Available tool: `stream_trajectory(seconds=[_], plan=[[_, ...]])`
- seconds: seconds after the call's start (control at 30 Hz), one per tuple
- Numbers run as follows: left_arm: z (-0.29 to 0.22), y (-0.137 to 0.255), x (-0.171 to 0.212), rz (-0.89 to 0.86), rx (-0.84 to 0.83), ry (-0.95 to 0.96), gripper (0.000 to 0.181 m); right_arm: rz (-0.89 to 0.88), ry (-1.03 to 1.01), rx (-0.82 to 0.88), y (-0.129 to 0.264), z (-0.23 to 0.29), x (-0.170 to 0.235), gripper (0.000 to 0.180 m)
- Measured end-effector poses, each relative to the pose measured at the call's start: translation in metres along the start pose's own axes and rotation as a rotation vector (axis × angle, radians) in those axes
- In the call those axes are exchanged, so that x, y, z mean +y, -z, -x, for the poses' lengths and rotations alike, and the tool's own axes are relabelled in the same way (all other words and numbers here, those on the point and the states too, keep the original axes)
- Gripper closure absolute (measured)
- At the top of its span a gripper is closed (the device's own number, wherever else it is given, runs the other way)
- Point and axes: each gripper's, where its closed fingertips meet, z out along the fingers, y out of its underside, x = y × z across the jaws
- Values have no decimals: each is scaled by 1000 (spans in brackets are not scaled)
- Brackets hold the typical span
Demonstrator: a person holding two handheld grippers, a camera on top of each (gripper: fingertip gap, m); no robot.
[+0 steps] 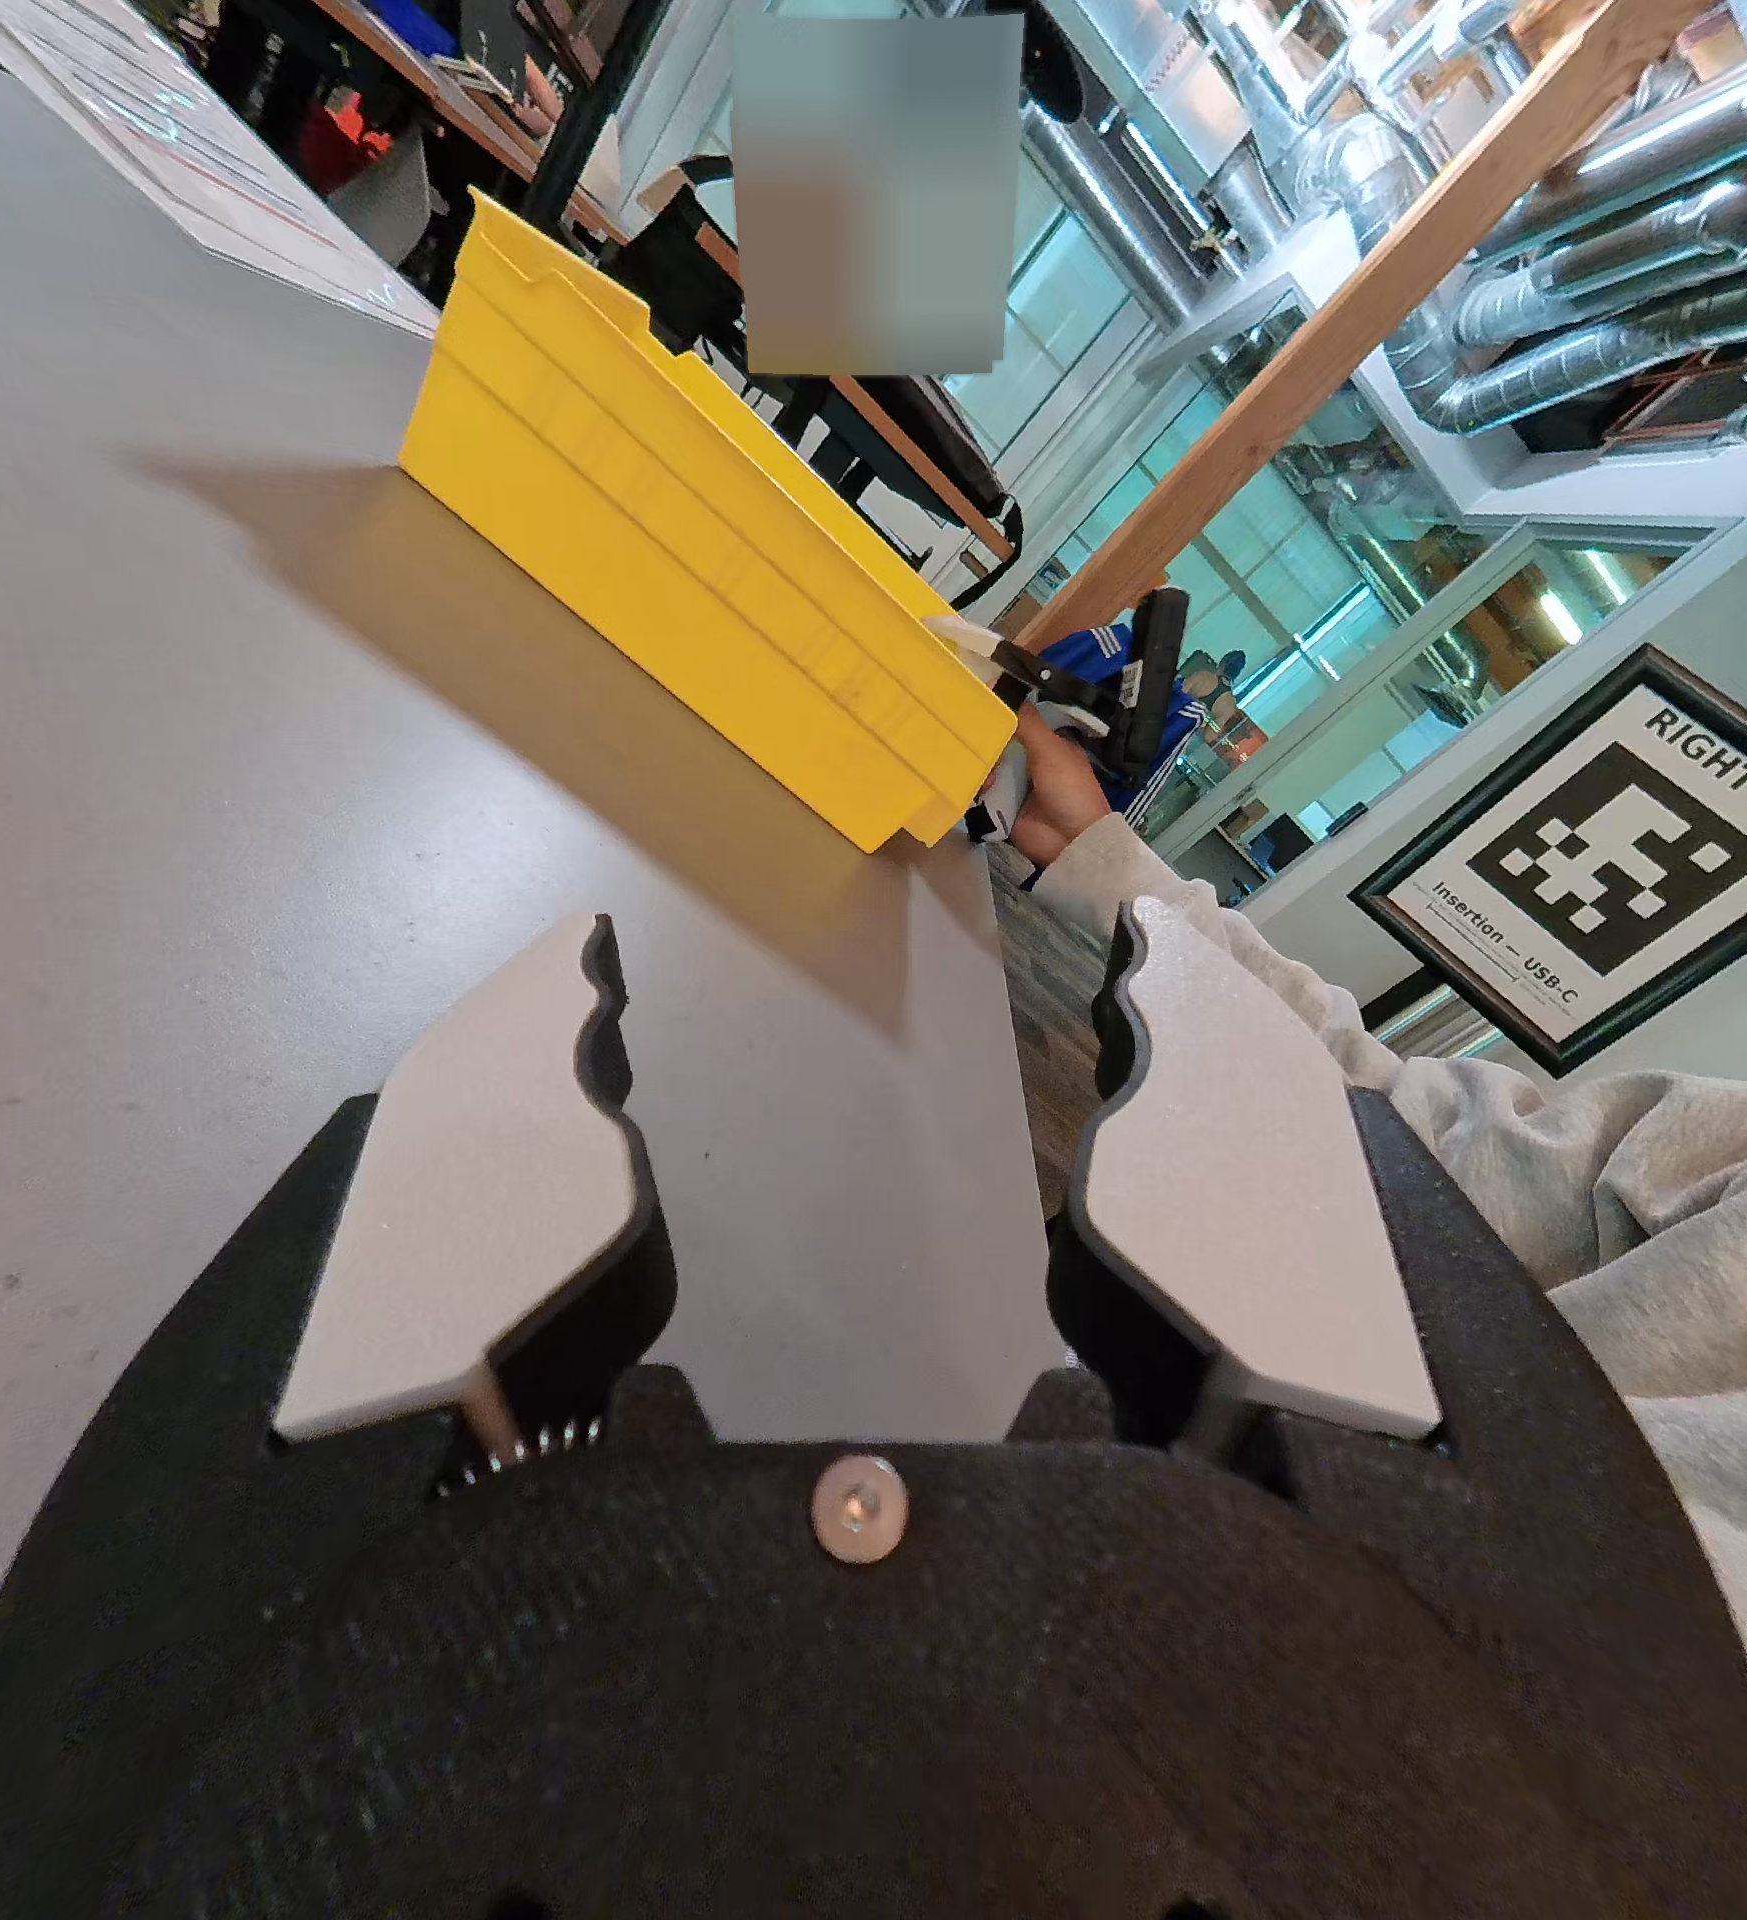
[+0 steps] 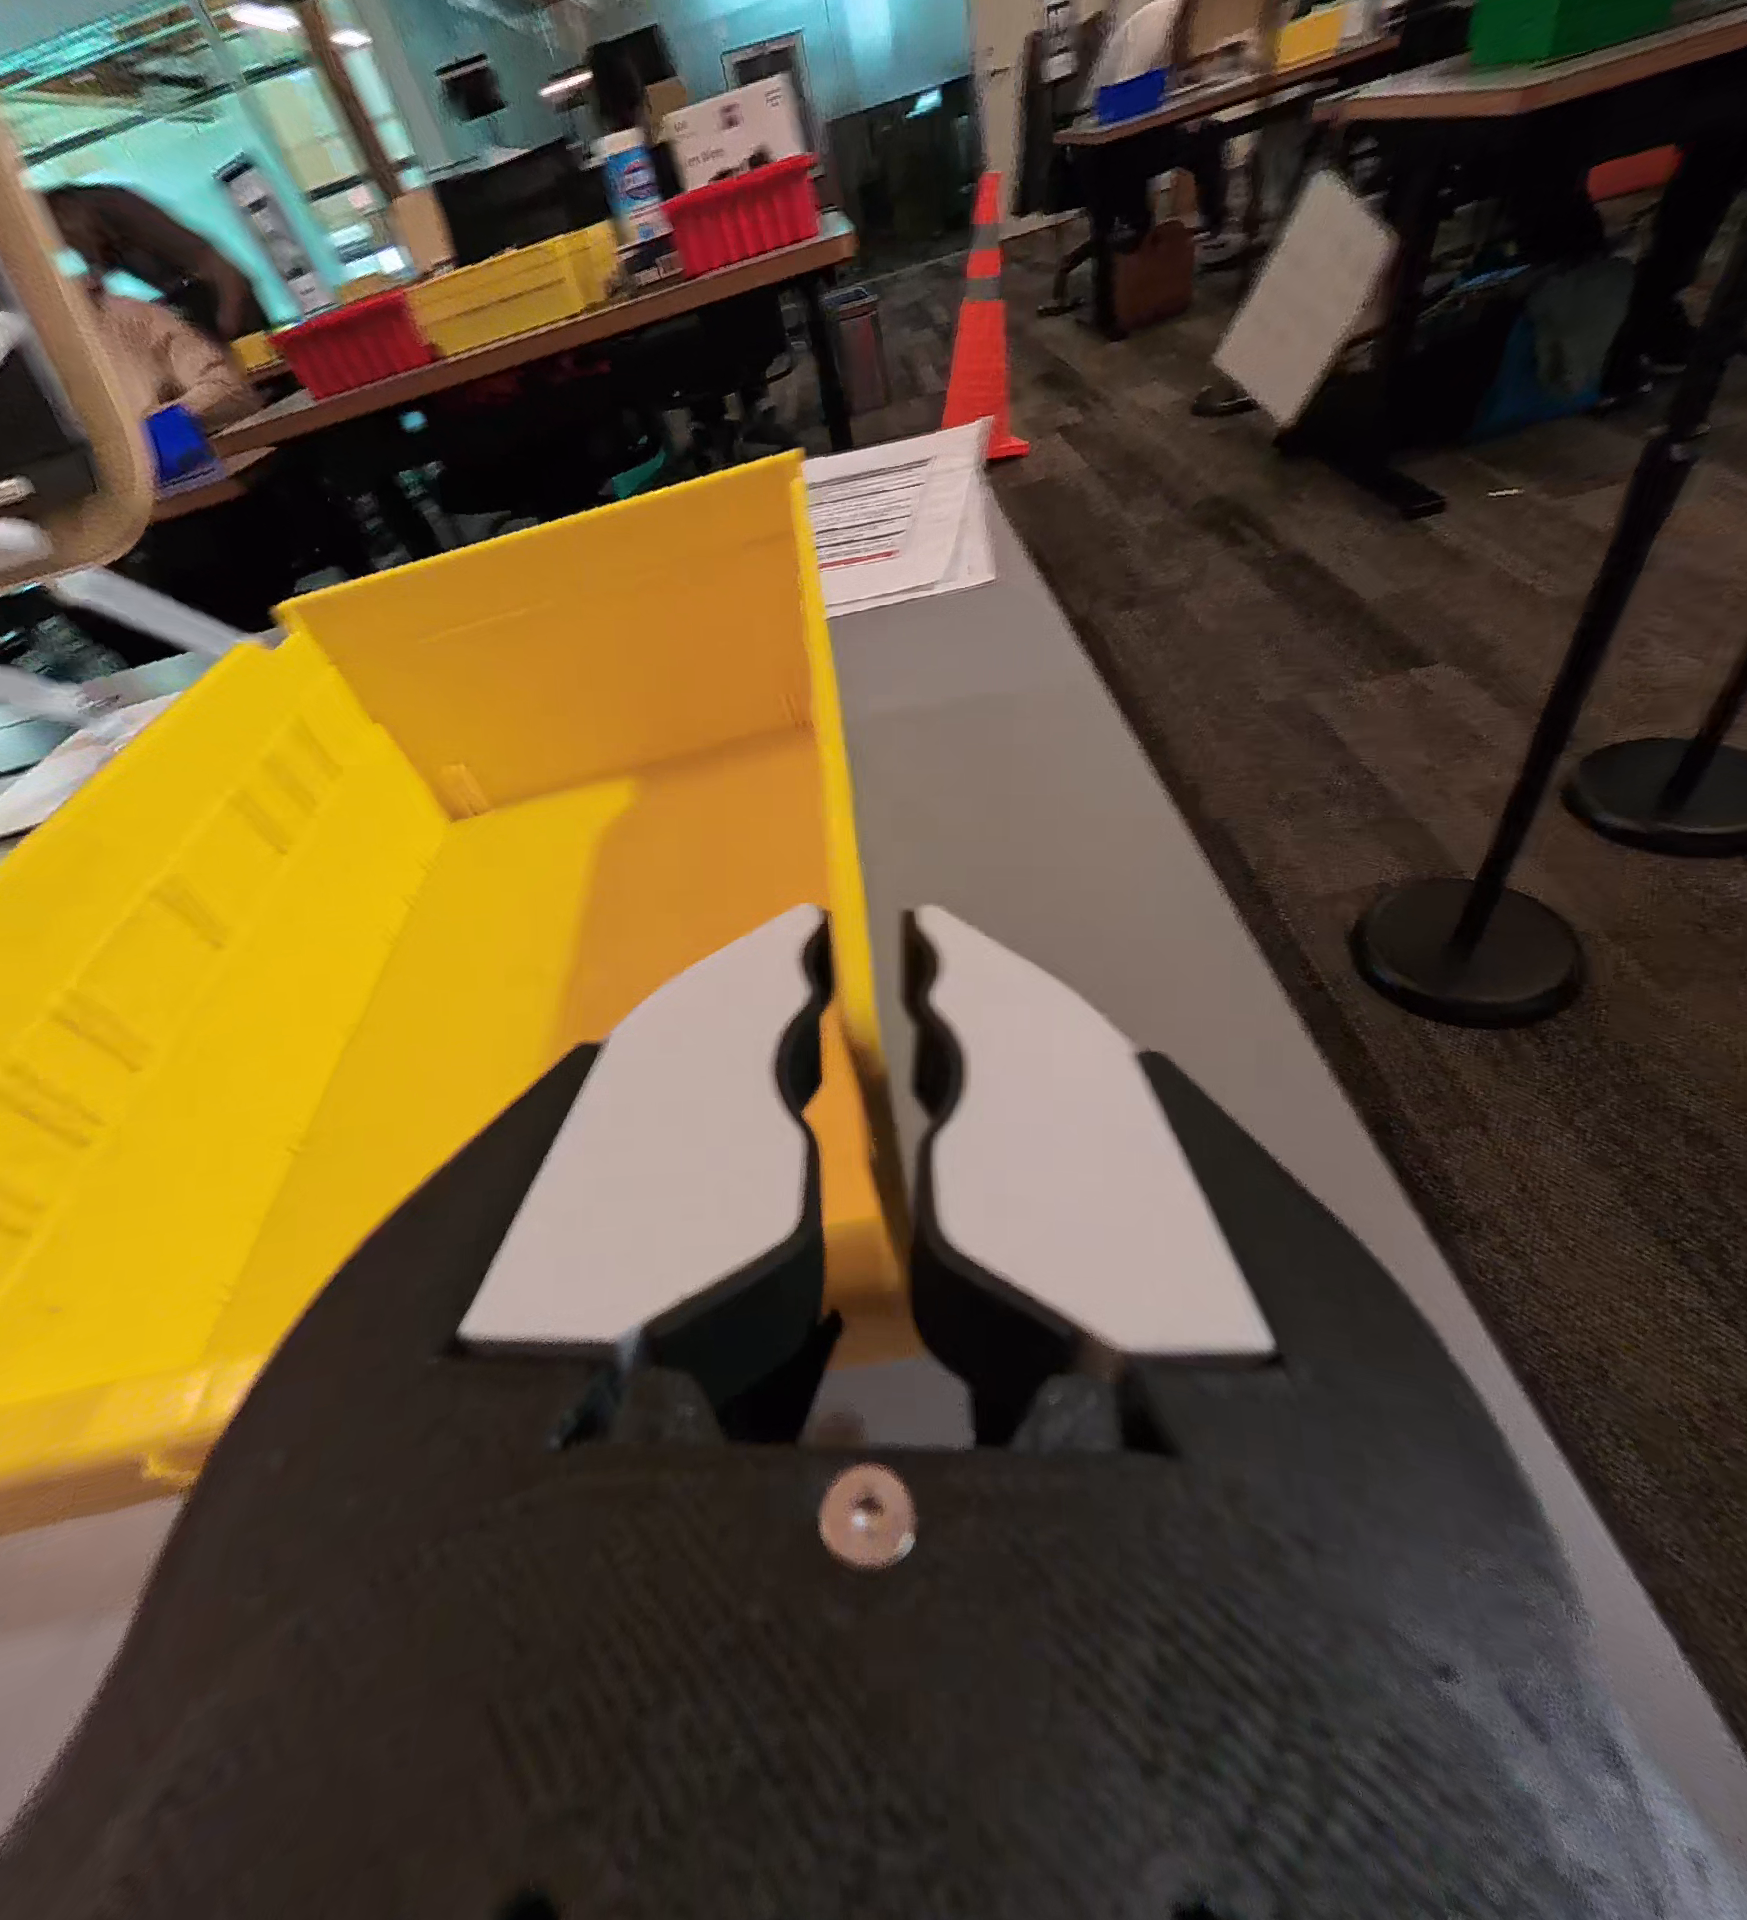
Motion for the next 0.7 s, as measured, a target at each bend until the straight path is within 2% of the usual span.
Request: stream_trajectory(seconds=[0.07,0.1,0.17,0.23,0.3,0.33,0.4,0.53,0.6,0.7], plan=[[2,1,-1,-7,-20,0,91,-123,-26,131,13,-15,-24,128],[3,2,-4,-23,-30,-9,91,-226,-32,151,27,-13,-46,120],[8,7,-12,-70,-84,-36,86,-431,13,142,59,9,-87,113],[16,15,-25,-138,-162,-50,71,-504,131,111,75,46,-102,114],[20,26,-42,-244,-238,-79,49,-456,234,12,68,98,-92,116],[19,32,-48,-272,-260,-104,47,-425,283,-49,60,128,-83,117],[15,44,-59,-316,-334,-208,46,-379,354,-180,45,191,-63,123],[10,75,-77,-338,-554,-470,51,-273,360,-498,33,304,-12,130],[9,91,-87,-379,-629,-531,53,-206,398,-597,36,336,11,132],[10,118,-99,-471,-709,-529,55,-159,483,-664,42,358,33,139]])
